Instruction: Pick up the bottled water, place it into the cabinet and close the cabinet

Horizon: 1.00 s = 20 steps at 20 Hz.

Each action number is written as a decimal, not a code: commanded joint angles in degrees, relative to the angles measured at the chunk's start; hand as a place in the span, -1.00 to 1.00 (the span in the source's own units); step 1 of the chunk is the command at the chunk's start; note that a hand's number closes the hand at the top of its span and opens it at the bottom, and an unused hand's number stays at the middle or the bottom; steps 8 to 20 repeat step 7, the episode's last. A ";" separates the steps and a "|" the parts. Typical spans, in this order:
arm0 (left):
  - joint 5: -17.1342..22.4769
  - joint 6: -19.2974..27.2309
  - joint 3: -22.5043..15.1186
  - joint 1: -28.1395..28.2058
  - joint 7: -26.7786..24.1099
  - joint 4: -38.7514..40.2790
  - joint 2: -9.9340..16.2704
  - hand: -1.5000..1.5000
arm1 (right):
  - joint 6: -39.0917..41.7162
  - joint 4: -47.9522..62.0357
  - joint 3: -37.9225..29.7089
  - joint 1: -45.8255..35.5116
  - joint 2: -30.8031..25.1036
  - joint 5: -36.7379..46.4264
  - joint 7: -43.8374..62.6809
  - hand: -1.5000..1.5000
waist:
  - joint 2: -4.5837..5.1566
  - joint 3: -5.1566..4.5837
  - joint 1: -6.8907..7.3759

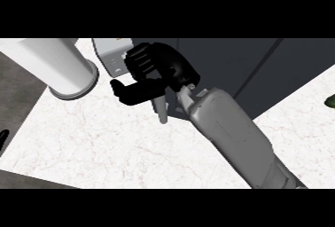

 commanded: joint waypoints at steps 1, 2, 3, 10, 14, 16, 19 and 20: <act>-0.45 -0.35 -0.32 1.15 -0.32 0.06 -0.63 -1.00 | -8.50 8.82 -7.65 -7.02 -0.08 -0.57 -3.94 -1.00 | 1.14 -0.19 -0.26; -0.02 -1.05 0.16 1.72 -1.19 0.55 -1.17 -1.00 | -8.65 8.80 -8.73 -6.76 -0.09 -1.34 -4.49 -1.00 | 1.22 -0.21 -0.14; -1.09 -0.30 -0.19 0.89 -0.91 0.04 -0.96 -1.00 | -10.08 9.13 -7.39 -6.74 -0.09 -1.73 -5.13 -1.00 | 1.38 -0.18 -0.31; -0.04 -0.98 1.22 1.93 -0.89 0.84 -0.50 -1.00 | -11.62 11.30 -5.98 -8.37 -0.09 -3.95 -5.84 -1.00 | 1.23 -0.18 -0.58; -0.04 -0.98 1.22 1.93 -0.89 0.84 -0.50 -1.00 | -11.62 11.30 -5.98 -8.37 -0.09 -3.95 -5.84 -1.00 | 1.23 -0.18 -0.58; -0.04 -0.98 1.22 1.93 -0.89 0.84 -0.50 -1.00 | -11.62 11.30 -5.98 -8.37 -0.09 -3.95 -5.84 -1.00 | 1.23 -0.18 -0.58; -0.04 -0.98 1.22 1.93 -0.89 0.84 -0.50 -1.00 | -11.62 11.30 -5.98 -8.37 -0.09 -3.95 -5.84 -1.00 | 1.23 -0.18 -0.58; -0.04 -0.98 1.22 1.93 -0.89 0.84 -0.50 -1.00 | -11.62 11.30 -5.98 -8.37 -0.09 -3.95 -5.84 -1.00 | 1.23 -0.18 -0.58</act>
